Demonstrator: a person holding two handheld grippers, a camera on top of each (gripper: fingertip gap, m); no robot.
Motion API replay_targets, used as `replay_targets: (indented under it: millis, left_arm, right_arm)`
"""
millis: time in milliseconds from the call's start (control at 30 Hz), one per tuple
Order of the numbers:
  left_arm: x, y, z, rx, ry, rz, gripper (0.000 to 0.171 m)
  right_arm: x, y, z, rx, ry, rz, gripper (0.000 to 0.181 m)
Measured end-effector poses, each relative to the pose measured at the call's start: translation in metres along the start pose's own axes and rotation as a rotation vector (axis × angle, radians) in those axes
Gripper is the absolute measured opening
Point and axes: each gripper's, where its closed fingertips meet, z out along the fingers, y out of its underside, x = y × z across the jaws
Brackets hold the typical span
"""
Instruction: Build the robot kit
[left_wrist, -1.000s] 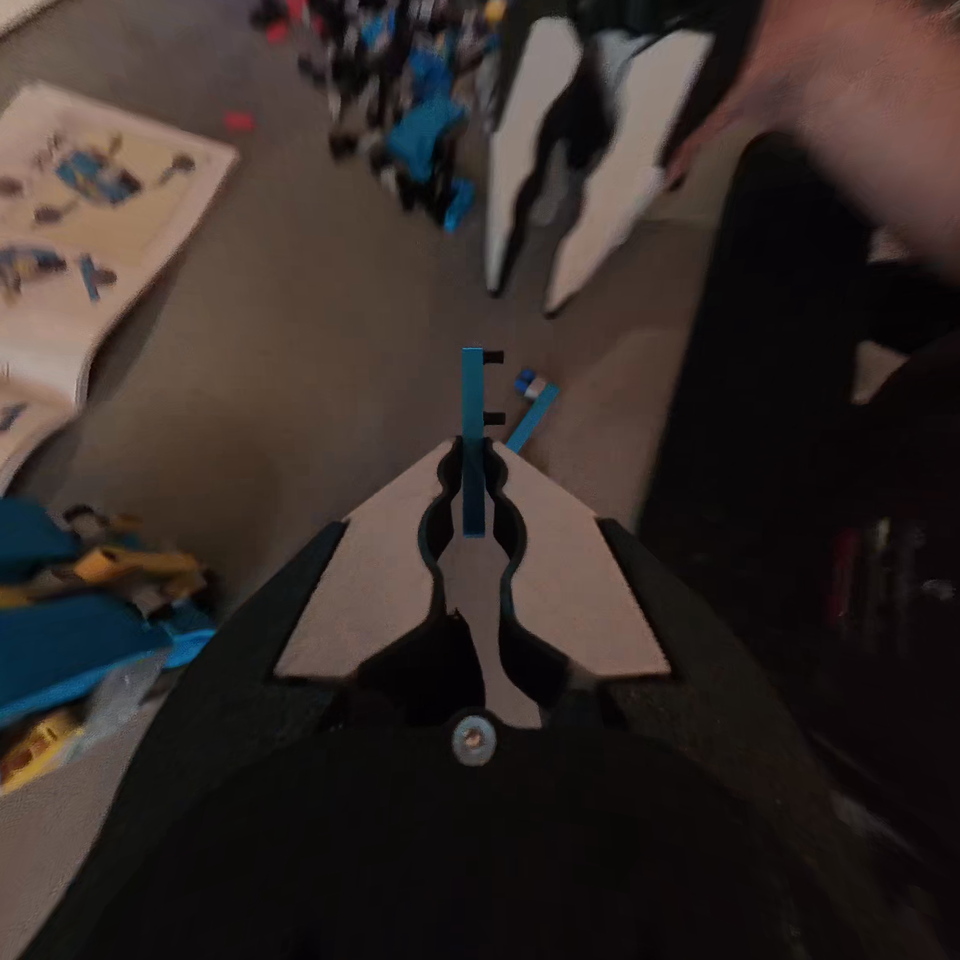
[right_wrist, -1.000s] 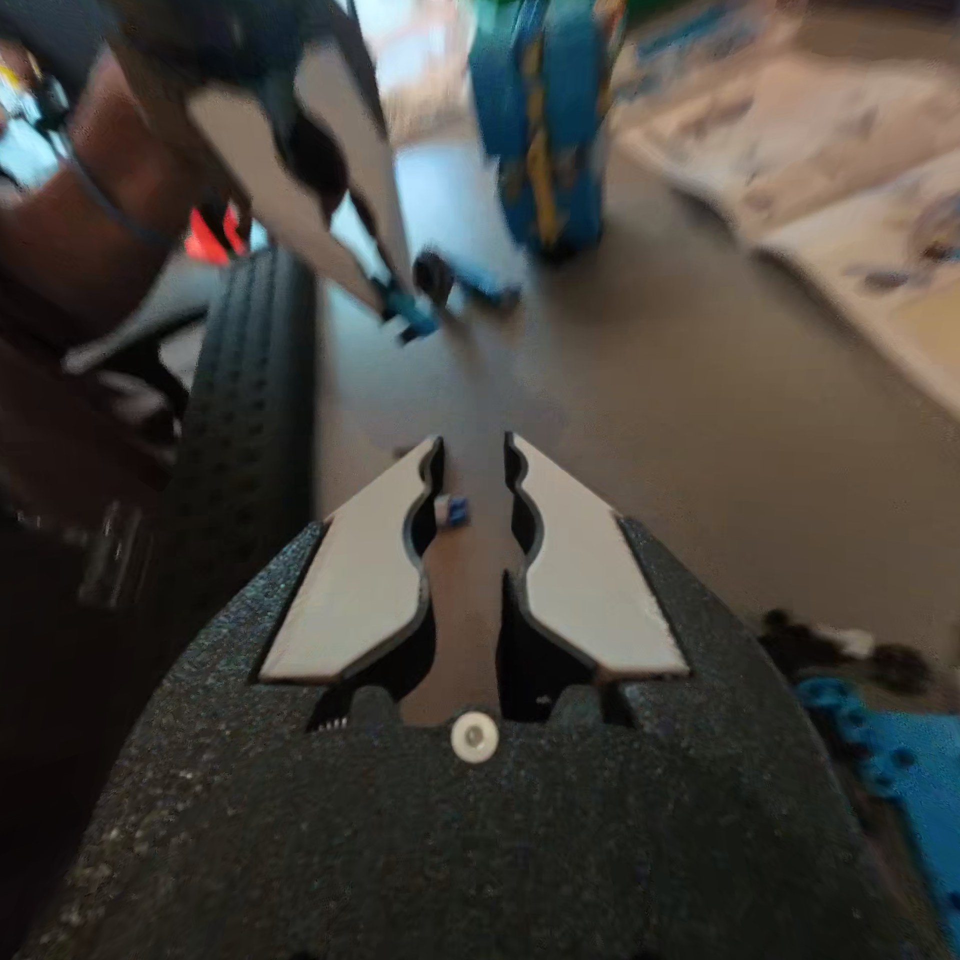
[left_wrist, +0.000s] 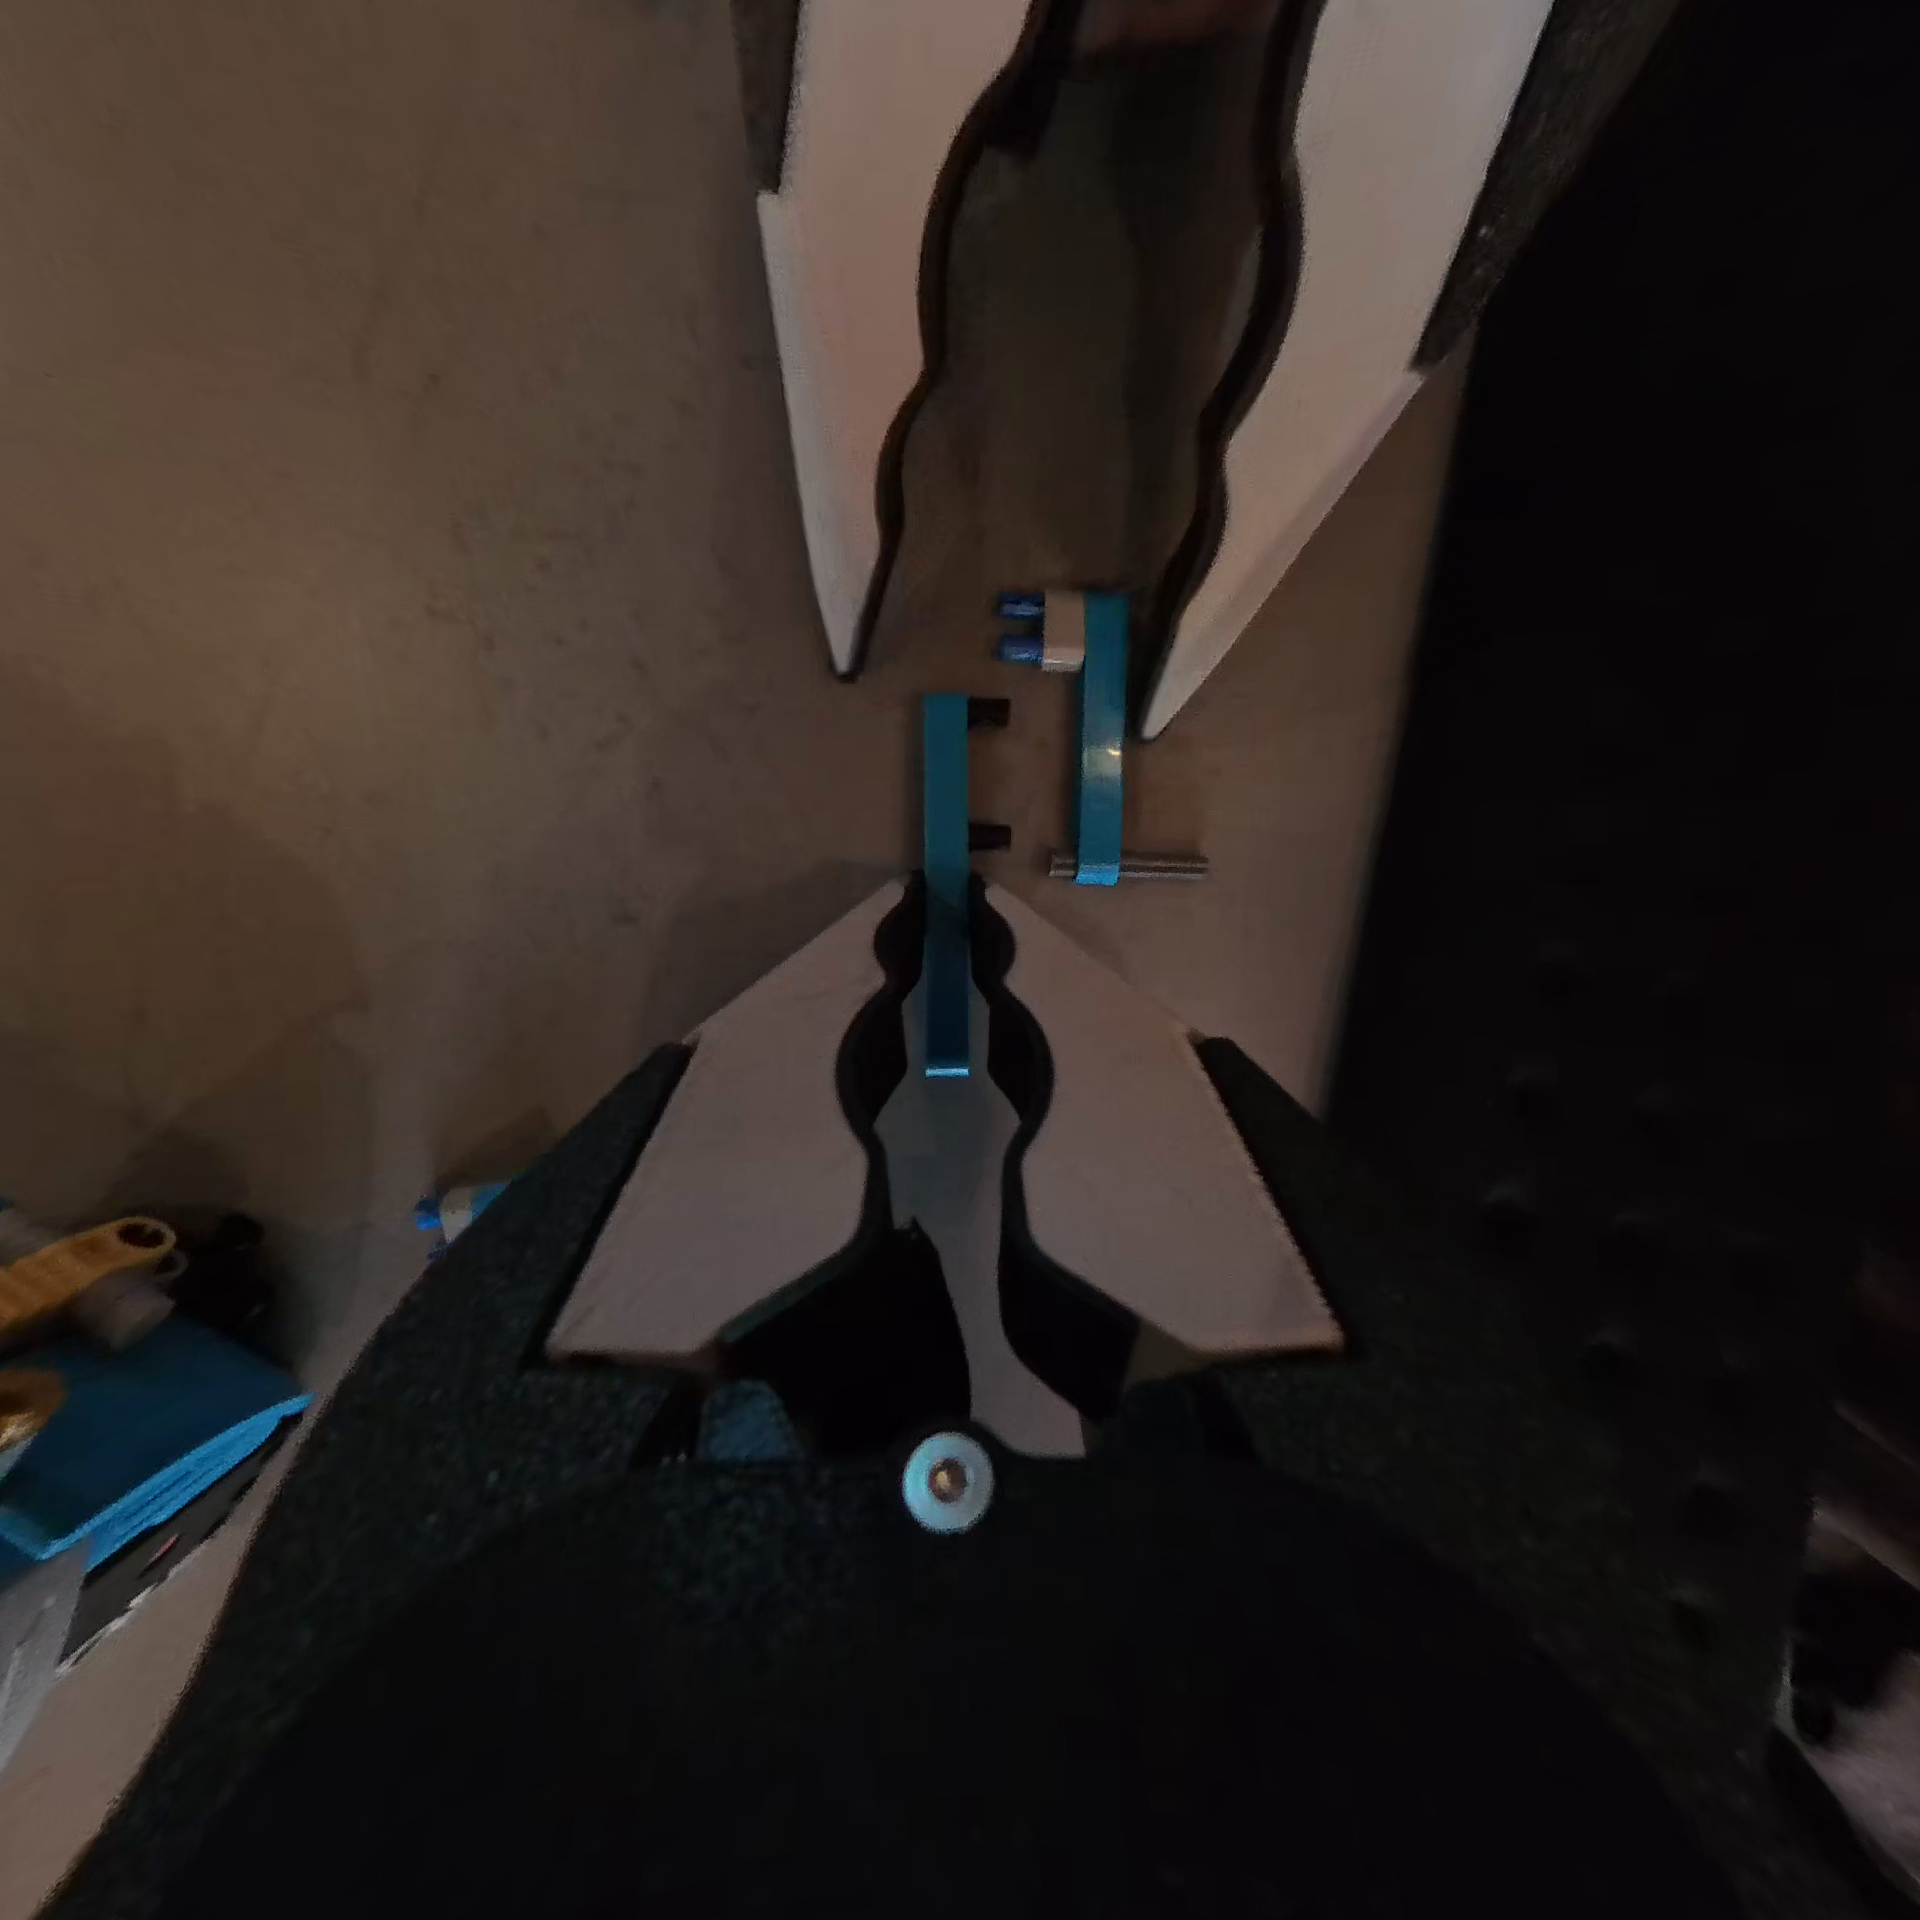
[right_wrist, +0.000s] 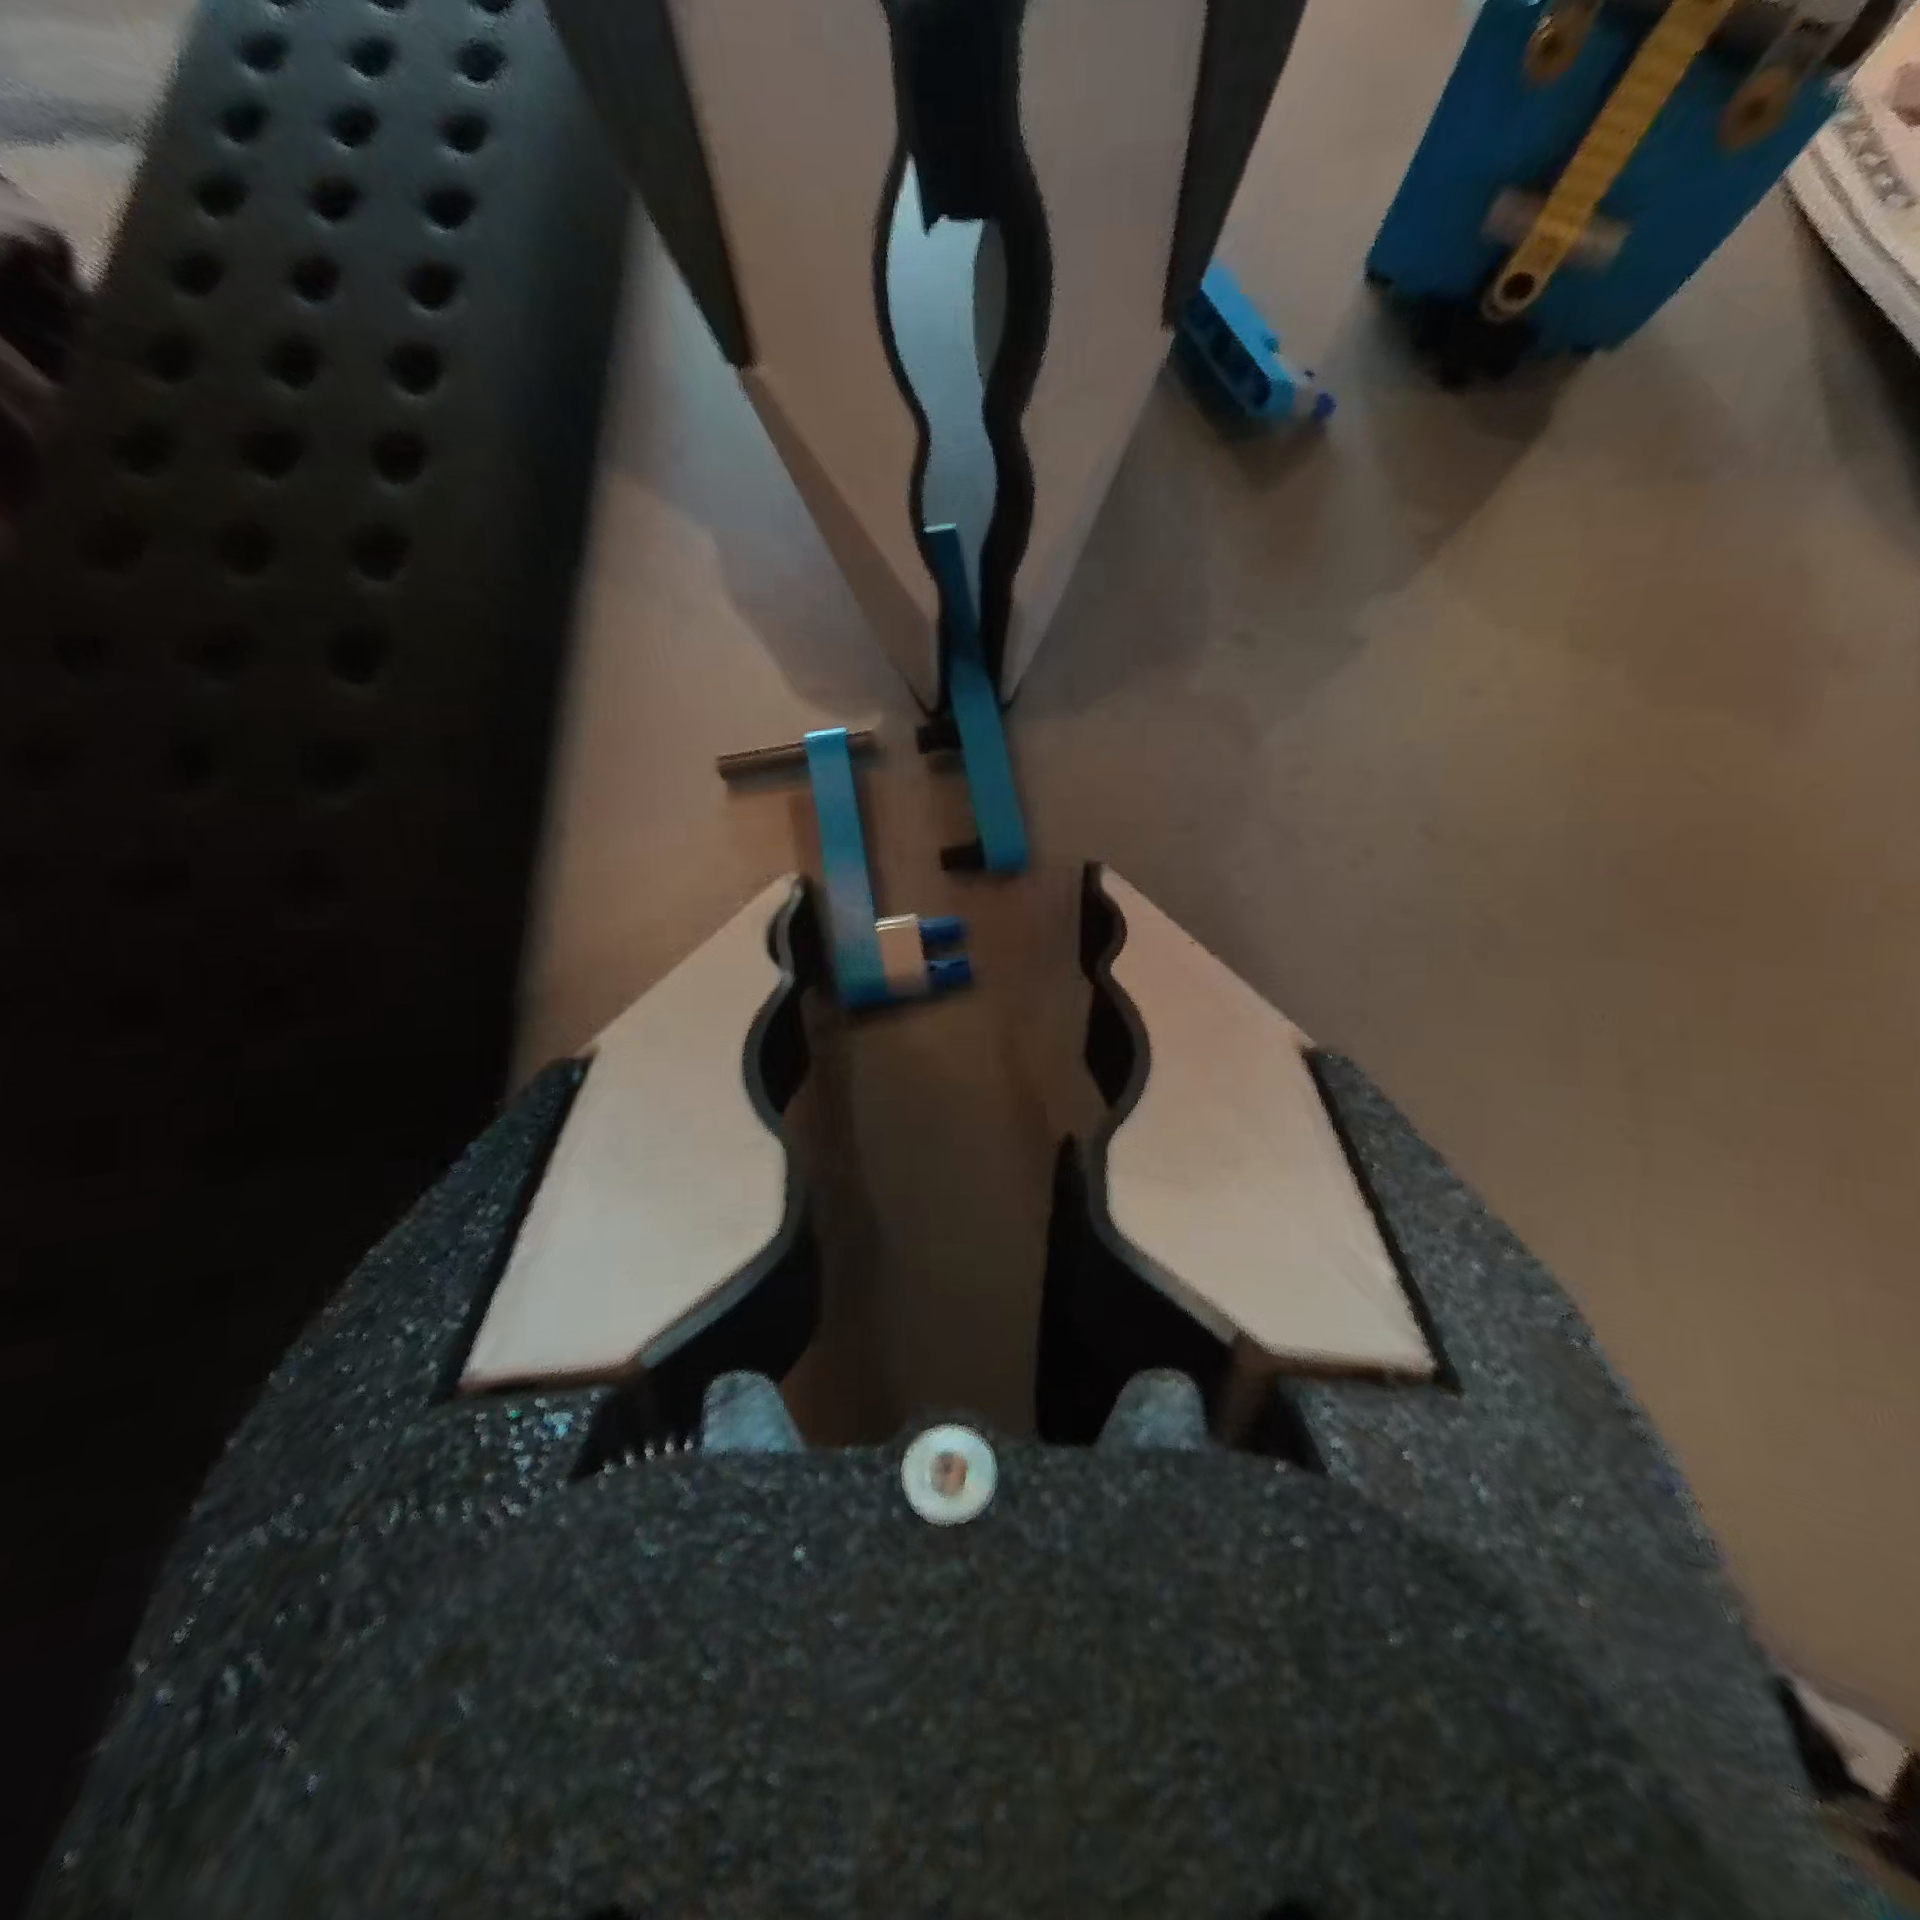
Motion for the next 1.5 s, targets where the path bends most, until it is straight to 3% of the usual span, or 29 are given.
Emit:
replay_targets:
  millis: [400,533,700,800,1067,1500]
  left_arm:
    - [0.010,-0.004,0.004,-0.004,0.039,0.050,0.008]
    - [0.010,-0.004,0.004,-0.019,0.017,0.063,0.008]
    - [0.010,-0.003,0.003,-0.023,0.016,0.026,0.012]
    - [0.008,0.002,-0.003,-0.025,0.011,-0.015,0.023]
    - [0.018,-0.012,-0.007,0.092,0.056,-0.071,0.033]
    - [0.018,-0.013,0.009,0.065,0.039,-0.045,0.023]
  right_arm:
    - [-0.003,-0.002,0.003,0.002,-0.059,-0.001,0.039]
    - [-0.009,-0.002,0.003,0.001,-0.078,-0.018,0.025]
    - [-0.009,-0.002,0.003,0.001,-0.080,-0.013,0.024]
    - [-0.009,-0.002,0.003,0.002,-0.081,-0.013,0.024]
    - [-0.009,-0.002,0.003,0.004,-0.097,-0.005,0.024]
    - [-0.009,-0.002,0.003,0.001,-0.094,0.026,0.024]
